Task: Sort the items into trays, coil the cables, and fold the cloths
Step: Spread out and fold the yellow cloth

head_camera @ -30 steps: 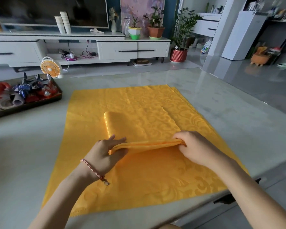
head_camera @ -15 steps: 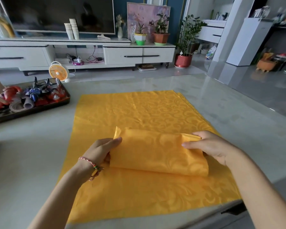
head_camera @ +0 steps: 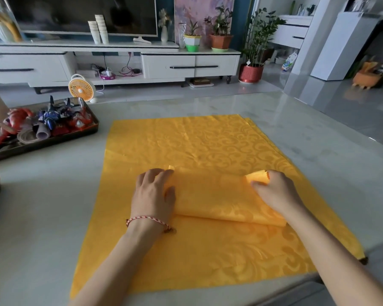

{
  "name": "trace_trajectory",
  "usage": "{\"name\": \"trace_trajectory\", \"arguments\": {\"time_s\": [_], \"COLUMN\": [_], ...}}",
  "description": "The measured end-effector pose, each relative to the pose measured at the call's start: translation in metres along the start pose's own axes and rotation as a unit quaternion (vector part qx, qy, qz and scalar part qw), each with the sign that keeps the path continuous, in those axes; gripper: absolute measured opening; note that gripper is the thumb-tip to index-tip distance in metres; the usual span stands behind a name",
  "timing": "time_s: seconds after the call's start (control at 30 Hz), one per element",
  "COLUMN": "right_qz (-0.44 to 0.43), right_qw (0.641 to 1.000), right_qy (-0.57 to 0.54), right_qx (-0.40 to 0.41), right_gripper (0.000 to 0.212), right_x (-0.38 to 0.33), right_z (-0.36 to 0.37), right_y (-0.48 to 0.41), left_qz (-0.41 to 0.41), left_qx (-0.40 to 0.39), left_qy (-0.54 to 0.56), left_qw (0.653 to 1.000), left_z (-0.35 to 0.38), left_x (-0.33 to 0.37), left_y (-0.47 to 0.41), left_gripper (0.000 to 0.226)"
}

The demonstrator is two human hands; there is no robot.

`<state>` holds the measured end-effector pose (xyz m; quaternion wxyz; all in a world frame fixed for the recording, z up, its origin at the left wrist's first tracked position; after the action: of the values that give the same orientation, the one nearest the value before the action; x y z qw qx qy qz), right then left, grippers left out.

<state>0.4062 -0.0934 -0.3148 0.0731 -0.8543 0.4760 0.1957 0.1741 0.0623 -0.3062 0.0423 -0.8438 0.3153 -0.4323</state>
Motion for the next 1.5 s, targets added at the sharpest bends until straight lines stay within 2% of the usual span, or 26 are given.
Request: {"name": "trace_trajectory", "arguments": {"time_s": [0.1, 0.27, 0.43, 0.57, 0.63, 0.7, 0.77, 0.83, 0.9, 1.0, 1.07, 1.27, 1.4, 1.5], "right_qz": [0.001, -0.024, -0.029, 0.006, 0.027, -0.013, -0.158, -0.325, -0.410, -0.370, -0.333, -0.212, -0.243, -0.269], "right_qw": [0.997, 0.988, 0.978, 0.964, 0.963, 0.960, 0.947, 0.924, 0.905, 0.919, 0.923, 0.944, 0.950, 0.951], "right_qy": [0.069, 0.130, 0.170, 0.222, 0.215, 0.187, 0.130, 0.066, 0.077, 0.132, 0.176, 0.247, 0.192, 0.155], "right_qx": [0.036, 0.081, 0.115, 0.150, 0.161, 0.210, 0.248, 0.191, 0.084, -0.044, -0.083, -0.052, 0.036, 0.005], "right_gripper": [0.019, 0.035, 0.034, 0.034, 0.042, 0.051, 0.047, 0.041, 0.039, 0.048, 0.057, 0.066, 0.057, 0.046], "right_x": [-0.002, -0.010, -0.011, -0.004, -0.005, -0.025, -0.072, -0.121, -0.149, -0.136, -0.115, -0.055, -0.064, -0.087], "right_z": [-0.001, -0.002, 0.000, -0.005, -0.013, -0.024, -0.022, 0.001, 0.039, 0.081, 0.088, 0.058, 0.037, 0.034], "right_y": [0.004, 0.010, 0.014, 0.012, 0.012, 0.019, 0.036, 0.061, 0.078, 0.065, 0.051, 0.011, 0.012, 0.006], "left_qz": [0.000, 0.011, -0.004, -0.005, -0.005, -0.004, -0.005, -0.006, -0.008, -0.006, -0.005, 0.004, 0.004, 0.002], "left_qx": [-0.050, -0.084, -0.131, -0.141, -0.140, -0.140, -0.142, -0.143, -0.144, -0.143, -0.140, -0.130, -0.126, -0.109], "left_qy": [-0.016, -0.054, -0.130, -0.173, -0.180, -0.182, -0.183, -0.185, -0.188, -0.187, -0.183, -0.172, -0.147, -0.101], "left_qw": [0.999, 0.995, 0.983, 0.975, 0.974, 0.973, 0.973, 0.972, 0.972, 0.972, 0.973, 0.977, 0.981, 0.989], "left_z": [0.010, 0.019, 0.031, 0.035, 0.036, 0.037, 0.038, 0.039, 0.039, 0.038, 0.036, 0.036, 0.034, 0.032], "left_x": [-0.005, -0.008, -0.016, -0.020, -0.021, -0.020, -0.021, -0.021, -0.022, -0.022, -0.022, -0.019, -0.018, -0.018], "left_y": [-0.001, 0.000, 0.003, 0.004, 0.003, 0.003, 0.003, 0.004, 0.004, 0.005, 0.006, 0.006, 0.006, 0.004], "left_gripper": [0.034, 0.044, 0.054, 0.059, 0.061, 0.063, 0.063, 0.063, 0.061, 0.059, 0.060, 0.060, 0.060, 0.064]}}
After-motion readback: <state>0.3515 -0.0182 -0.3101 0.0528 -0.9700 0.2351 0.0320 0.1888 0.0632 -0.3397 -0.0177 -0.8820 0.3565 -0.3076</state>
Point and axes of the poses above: each hand's wrist, its own y-axis away from the middle knuckle, its own z-axis out of the palm, x = y × z, the point moved 8 cm from there along -y, towards the middle knuckle, and after that the axes turned 12 degrees about y, right-handed, at the moved point
